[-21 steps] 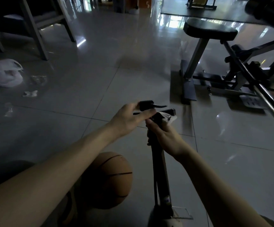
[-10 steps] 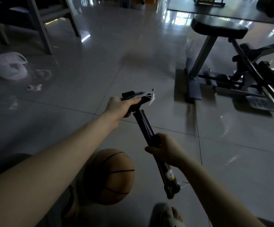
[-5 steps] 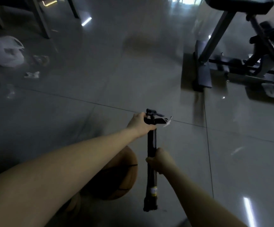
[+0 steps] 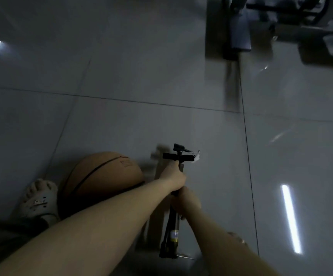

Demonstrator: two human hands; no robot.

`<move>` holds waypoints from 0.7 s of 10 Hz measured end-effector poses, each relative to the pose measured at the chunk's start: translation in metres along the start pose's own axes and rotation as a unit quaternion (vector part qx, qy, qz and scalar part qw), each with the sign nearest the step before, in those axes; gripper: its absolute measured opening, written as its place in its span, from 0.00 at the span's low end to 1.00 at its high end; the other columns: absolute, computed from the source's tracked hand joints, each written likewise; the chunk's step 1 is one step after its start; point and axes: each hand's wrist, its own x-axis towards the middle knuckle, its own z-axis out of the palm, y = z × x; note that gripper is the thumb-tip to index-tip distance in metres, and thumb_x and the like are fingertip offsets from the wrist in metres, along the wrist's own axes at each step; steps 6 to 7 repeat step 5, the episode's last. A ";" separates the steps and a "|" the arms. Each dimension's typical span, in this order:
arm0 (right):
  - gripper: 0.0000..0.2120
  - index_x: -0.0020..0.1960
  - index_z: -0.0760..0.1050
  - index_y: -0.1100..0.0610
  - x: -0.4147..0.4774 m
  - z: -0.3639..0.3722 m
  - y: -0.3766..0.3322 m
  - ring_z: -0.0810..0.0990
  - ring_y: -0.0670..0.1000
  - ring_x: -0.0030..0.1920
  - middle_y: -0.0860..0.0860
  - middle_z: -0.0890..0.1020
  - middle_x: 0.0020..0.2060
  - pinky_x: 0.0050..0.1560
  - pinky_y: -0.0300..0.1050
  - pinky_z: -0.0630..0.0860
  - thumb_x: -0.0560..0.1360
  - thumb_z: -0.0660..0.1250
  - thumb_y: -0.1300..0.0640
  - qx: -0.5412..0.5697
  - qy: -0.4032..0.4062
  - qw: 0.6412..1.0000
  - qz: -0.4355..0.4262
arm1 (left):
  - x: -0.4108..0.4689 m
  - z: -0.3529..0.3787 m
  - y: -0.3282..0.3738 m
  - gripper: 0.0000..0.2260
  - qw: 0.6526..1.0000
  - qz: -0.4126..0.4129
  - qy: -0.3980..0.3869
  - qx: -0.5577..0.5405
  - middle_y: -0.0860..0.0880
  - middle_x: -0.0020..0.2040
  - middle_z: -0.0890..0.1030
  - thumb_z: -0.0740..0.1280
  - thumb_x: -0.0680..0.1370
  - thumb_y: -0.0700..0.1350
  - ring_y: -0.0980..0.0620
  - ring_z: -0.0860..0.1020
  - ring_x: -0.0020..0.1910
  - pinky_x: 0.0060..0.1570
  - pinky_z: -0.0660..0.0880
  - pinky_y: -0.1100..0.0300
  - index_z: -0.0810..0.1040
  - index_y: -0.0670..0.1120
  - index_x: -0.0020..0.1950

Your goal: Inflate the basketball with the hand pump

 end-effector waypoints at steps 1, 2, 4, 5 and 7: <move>0.16 0.63 0.74 0.58 0.007 0.009 0.007 0.82 0.54 0.54 0.56 0.81 0.56 0.55 0.51 0.80 0.81 0.60 0.49 0.004 -0.034 0.999 -0.004 | -0.001 0.002 -0.007 0.15 0.993 -0.064 -0.049 -0.091 0.42 0.64 0.76 0.59 0.84 0.44 0.43 0.75 0.62 0.64 0.73 0.51 0.72 0.45 0.70; 0.24 0.71 0.69 0.59 0.011 0.014 0.013 0.78 0.57 0.61 0.57 0.77 0.63 0.61 0.51 0.76 0.81 0.60 0.44 0.017 -0.059 0.998 -0.022 | -0.007 0.003 -0.011 0.07 0.979 -0.108 -0.071 -0.155 0.48 0.49 0.75 0.59 0.85 0.44 0.47 0.73 0.56 0.57 0.70 0.55 0.74 0.48 0.50; 0.12 0.60 0.72 0.60 -0.018 -0.017 0.010 0.76 0.56 0.56 0.57 0.76 0.57 0.58 0.47 0.74 0.83 0.60 0.53 0.007 -0.093 0.995 -0.040 | -0.036 -0.014 -0.004 0.16 0.979 -0.083 -0.102 -0.155 0.47 0.59 0.73 0.57 0.86 0.47 0.48 0.71 0.57 0.55 0.67 0.56 0.70 0.44 0.73; 0.08 0.50 0.71 0.59 -0.042 -0.044 0.004 0.73 0.49 0.42 0.54 0.75 0.48 0.49 0.44 0.75 0.83 0.61 0.55 -0.031 -0.026 0.995 -0.088 | -0.057 -0.039 0.005 0.16 0.981 -0.047 -0.097 -0.163 0.46 0.58 0.75 0.59 0.85 0.48 0.49 0.74 0.54 0.51 0.72 0.56 0.72 0.44 0.71; 0.08 0.50 0.71 0.59 -0.042 -0.044 0.004 0.73 0.49 0.42 0.54 0.75 0.48 0.49 0.44 0.75 0.83 0.61 0.55 -0.031 -0.026 0.995 -0.088 | -0.057 -0.039 0.005 0.16 0.981 -0.047 -0.097 -0.163 0.46 0.58 0.75 0.59 0.85 0.48 0.49 0.74 0.54 0.51 0.72 0.56 0.72 0.44 0.71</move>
